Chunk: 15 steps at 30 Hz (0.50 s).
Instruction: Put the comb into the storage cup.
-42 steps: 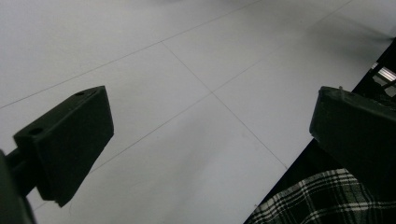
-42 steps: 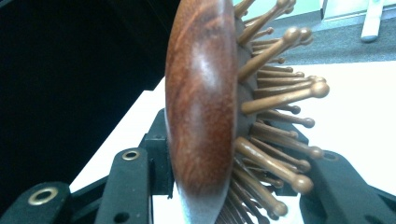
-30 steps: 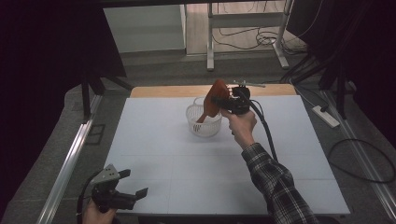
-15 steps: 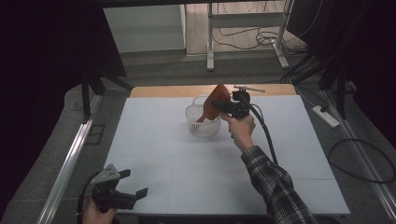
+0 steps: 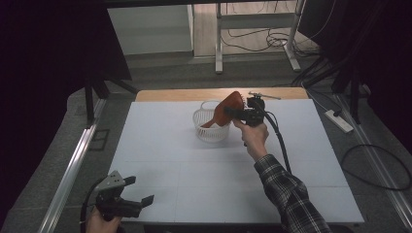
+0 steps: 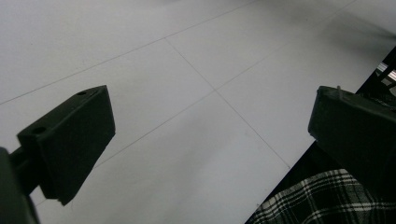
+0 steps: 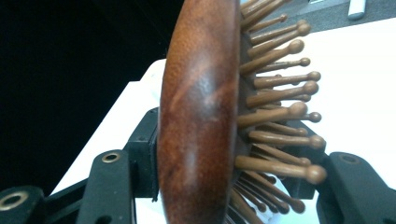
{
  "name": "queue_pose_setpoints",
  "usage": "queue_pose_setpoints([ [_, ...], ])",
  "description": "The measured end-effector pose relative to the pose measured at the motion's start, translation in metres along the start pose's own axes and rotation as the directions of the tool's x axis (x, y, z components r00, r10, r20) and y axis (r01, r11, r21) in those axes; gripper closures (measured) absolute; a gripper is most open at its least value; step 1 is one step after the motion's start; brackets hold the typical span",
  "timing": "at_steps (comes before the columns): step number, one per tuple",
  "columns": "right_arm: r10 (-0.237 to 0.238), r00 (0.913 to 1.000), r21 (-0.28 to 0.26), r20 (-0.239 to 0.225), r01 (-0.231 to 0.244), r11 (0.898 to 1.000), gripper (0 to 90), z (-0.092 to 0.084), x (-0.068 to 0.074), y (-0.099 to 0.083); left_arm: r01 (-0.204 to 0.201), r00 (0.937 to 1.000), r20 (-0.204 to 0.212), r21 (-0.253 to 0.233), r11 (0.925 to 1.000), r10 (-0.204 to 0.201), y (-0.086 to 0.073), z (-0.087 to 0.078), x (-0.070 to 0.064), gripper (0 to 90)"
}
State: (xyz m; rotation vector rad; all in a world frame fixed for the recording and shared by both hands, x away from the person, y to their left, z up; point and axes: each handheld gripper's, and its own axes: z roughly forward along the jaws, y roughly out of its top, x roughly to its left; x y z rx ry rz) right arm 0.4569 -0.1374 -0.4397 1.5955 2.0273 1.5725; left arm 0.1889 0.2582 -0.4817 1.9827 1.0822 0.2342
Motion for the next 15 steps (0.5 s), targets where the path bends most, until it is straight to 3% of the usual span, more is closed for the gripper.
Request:
queue_pose_setpoints([
  [15, -0.052, 0.9987, 0.027, 0.003, 0.051, 0.998, 33.6, 0.0002, 0.0007, 0.001, 0.005, 1.0, -0.002, -0.003, 1.0, -0.005, -0.0001, -0.0003, 0.0003, 1.1],
])
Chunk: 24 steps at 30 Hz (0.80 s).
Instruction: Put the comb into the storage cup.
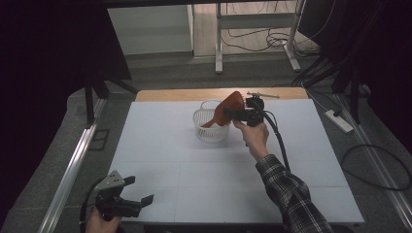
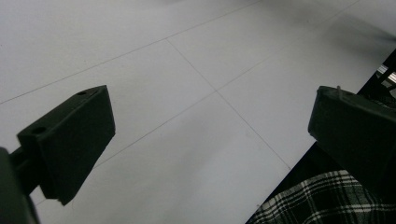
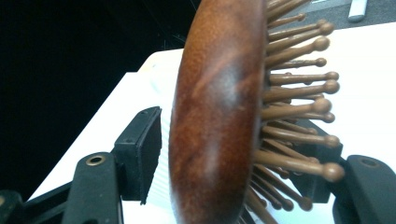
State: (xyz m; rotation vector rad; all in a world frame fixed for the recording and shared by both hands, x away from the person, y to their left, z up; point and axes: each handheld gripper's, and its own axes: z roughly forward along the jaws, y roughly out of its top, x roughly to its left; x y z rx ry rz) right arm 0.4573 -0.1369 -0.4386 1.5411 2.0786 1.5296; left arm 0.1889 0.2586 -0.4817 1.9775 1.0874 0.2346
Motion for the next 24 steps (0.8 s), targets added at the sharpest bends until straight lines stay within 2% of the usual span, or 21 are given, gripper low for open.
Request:
queue_pose_setpoints([
  [14, -0.079, 0.9968, 0.027, 0.005, 0.079, 0.996, 22.2, -0.0041, 0.0042, 0.0015, 0.0, 1.0, -0.001, 0.001, 1.0, 0.0, 0.0001, 0.0, 0.0, 0.8],
  [24, -0.151, 0.9885, 0.048, 0.017, 0.15, 0.988, 16.0, -0.0087, 0.0093, 0.0013, -0.002, 1.0, -0.003, 0.003, 1.0, 0.002, 0.0001, 0.0002, -0.0004, 0.5],
])
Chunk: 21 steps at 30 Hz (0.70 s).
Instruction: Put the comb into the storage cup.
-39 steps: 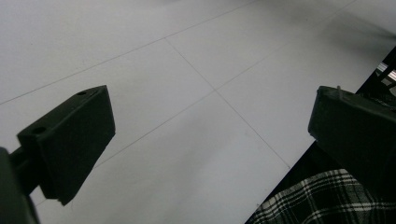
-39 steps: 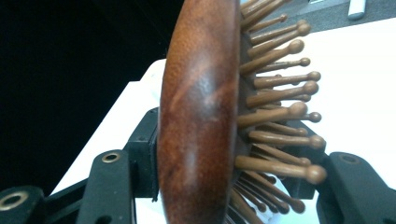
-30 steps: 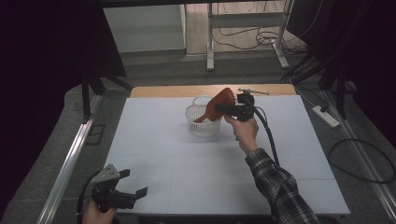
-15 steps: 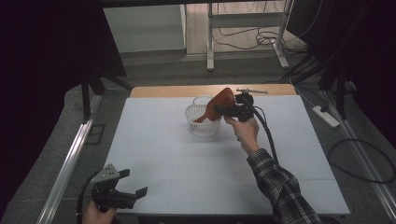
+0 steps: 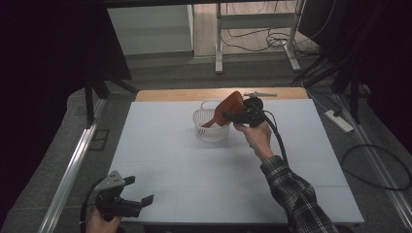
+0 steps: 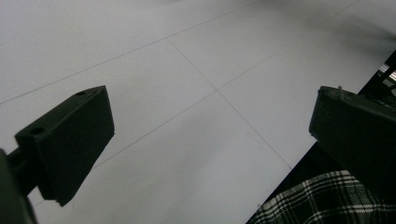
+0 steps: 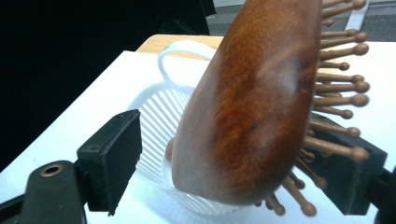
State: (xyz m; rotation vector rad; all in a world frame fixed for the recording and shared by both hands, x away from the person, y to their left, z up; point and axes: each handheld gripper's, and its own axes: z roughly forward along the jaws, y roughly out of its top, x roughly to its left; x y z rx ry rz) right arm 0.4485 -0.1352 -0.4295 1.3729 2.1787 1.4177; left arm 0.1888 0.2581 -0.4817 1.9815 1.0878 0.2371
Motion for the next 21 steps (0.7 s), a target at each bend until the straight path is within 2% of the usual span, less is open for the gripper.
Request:
queue_pose_setpoints([
  [3, -0.02, 0.9998, 0.006, 0.008, 0.02, 1.0, 15.3, -0.002, 0.0, 0.0, 0.0, 1.0, 0.0, 0.001, 1.0, 0.0, 0.0, 0.0, 0.0, 0.3],
  [13, -0.052, 0.9985, 0.028, -0.015, 0.053, 0.998, 13.6, -0.008, 0.001, 0.001, -0.001, 1.0, -0.002, 0.001, 1.0, 0.001, 0.0, 0.0, 0.0, 0.2],
  [21, -0.099, 0.9949, 0.059, -0.017, 0.1, 0.993, 11.0, -0.013, 0.004, 0.0, -0.002, 1.0, -0.001, 0.003, 1.0, 0.002, 0.0, 0.0, 0.0, 0.2],
])
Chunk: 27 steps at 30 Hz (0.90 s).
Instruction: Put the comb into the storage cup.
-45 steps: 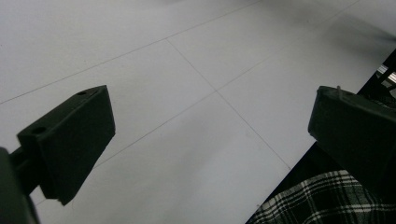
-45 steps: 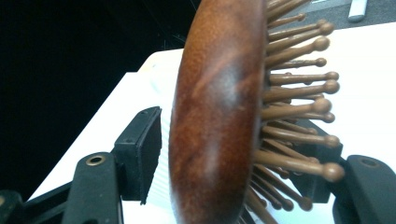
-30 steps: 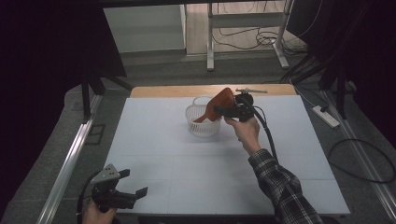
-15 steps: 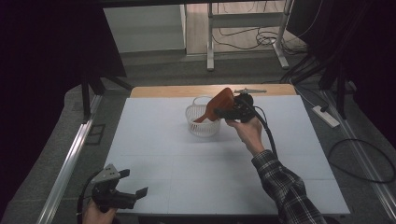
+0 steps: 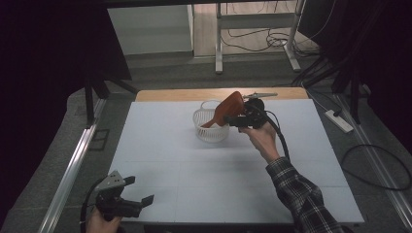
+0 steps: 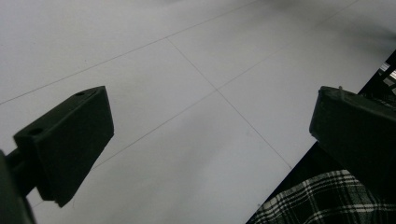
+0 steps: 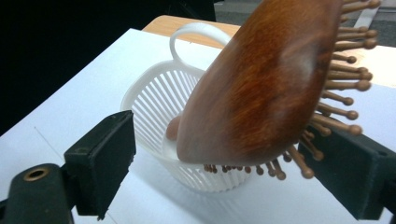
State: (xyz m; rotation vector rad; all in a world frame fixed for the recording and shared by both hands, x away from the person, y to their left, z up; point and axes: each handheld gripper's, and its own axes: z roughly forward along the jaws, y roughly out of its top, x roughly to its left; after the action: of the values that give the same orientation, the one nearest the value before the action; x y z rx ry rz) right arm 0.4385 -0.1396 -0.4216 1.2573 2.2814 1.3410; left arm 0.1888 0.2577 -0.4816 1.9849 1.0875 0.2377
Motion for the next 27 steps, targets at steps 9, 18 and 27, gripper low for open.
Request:
queue_pose_setpoints([
  [9, -0.043, 0.9991, 0.017, -0.004, 0.043, 0.999, 7.2, -0.005, 0.005, -0.004, 0.0, 1.0, -0.001, 0.0, 1.0, 0.0, 0.0, 0.0, 0.0, 0.3],
  [18, -0.082, 0.9966, 0.029, 0.0, 0.082, 0.996, 4.7, -0.009, 0.009, -0.008, -0.001, 1.0, 0.0, 0.002, 1.0, 0.001, 0.0, 0.0, 0.0, 0.3],
  [27, -0.125, 0.9921, 0.037, 0.008, 0.125, 0.991, 2.2, -0.011, 0.015, -0.009, -0.001, 1.0, -0.001, 0.002, 1.0, 0.001, 0.0, 0.0, 0.0, 0.3],
])
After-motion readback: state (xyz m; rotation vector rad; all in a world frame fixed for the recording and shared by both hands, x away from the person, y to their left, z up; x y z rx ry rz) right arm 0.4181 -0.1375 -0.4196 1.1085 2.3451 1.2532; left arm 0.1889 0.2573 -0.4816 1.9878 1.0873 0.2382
